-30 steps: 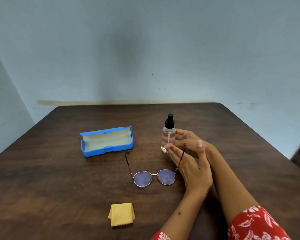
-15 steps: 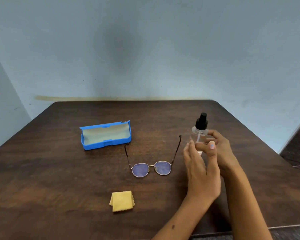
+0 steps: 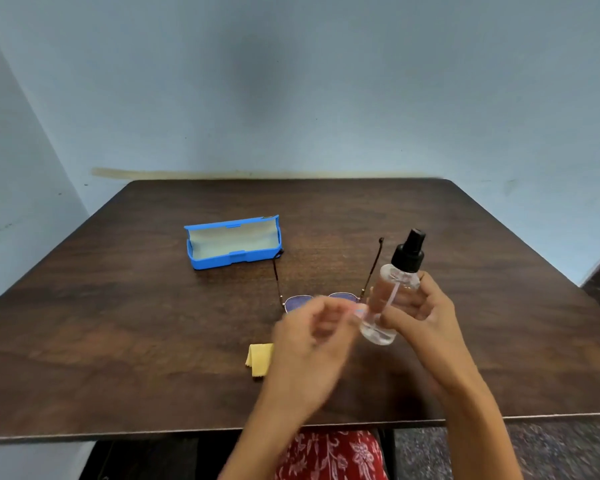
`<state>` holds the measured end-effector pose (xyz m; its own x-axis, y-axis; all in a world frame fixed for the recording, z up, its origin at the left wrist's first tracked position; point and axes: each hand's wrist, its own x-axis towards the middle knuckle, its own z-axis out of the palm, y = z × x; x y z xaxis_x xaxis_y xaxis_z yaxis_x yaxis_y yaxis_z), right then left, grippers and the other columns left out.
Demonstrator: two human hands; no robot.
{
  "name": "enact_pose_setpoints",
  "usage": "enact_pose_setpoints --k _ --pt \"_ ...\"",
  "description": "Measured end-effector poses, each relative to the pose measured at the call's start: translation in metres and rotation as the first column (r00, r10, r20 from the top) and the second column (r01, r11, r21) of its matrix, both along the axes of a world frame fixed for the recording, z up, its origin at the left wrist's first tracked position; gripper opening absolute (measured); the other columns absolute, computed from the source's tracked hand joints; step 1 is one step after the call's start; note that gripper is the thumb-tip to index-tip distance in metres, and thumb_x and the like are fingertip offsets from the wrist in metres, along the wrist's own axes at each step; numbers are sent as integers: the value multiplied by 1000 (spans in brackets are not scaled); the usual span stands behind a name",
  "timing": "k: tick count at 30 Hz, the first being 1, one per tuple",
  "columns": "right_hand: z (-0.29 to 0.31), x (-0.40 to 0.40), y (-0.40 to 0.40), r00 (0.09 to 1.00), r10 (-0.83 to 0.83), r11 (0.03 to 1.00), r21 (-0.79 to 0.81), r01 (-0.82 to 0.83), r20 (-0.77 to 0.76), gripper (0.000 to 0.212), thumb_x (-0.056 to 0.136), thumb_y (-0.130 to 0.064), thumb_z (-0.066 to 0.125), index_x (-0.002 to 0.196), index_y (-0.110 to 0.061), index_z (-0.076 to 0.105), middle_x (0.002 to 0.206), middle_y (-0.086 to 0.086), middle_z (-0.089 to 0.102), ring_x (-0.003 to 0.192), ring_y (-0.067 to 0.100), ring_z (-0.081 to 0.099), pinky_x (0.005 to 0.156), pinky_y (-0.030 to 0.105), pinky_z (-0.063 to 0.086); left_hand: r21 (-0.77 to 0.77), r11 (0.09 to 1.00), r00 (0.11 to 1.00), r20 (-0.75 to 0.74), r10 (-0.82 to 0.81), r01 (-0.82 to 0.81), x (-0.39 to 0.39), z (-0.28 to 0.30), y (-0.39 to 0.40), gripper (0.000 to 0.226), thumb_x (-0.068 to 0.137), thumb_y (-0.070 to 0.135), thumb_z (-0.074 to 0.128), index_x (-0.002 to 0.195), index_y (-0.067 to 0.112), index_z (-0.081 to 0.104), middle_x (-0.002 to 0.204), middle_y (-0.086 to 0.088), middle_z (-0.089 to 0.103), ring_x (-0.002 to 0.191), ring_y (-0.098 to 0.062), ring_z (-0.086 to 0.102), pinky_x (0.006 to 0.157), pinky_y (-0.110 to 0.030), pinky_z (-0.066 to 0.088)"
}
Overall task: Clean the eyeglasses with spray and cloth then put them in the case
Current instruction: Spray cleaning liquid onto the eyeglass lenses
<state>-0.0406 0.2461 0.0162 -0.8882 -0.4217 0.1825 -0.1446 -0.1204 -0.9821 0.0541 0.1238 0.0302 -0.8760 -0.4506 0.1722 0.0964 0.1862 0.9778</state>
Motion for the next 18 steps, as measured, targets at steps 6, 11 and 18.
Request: enact_pose_setpoints --k 6,11,18 --pt "-3 16 -17 974 211 972 -127 -199 85 35 64 -13 59 98 -19 65 76 6 66 68 22 63 66 27 51 -135 926 919 142 369 -352 -3 -18 -84 28 69 17 81 94 19 68 88 8 69 76 -1 65 63 -8 47" --pt "-6 17 -28 924 327 936 -199 -289 197 48 62 -37 80 97 -19 52 83 10 65 52 19 57 45 27 48 -294 941 929 274 250 -167 -26 -36 -102 39 68 21 82 104 18 69 90 7 69 80 -3 64 68 -10 46" --pt "-9 10 -27 902 384 917 -195 -348 196 53 68 -41 73 114 -21 57 77 13 65 55 22 58 52 30 50 -368 929 956 253 151 -49 -37 -44 -110 20 75 21 76 95 19 74 86 9 70 80 -2 65 69 -10 48"
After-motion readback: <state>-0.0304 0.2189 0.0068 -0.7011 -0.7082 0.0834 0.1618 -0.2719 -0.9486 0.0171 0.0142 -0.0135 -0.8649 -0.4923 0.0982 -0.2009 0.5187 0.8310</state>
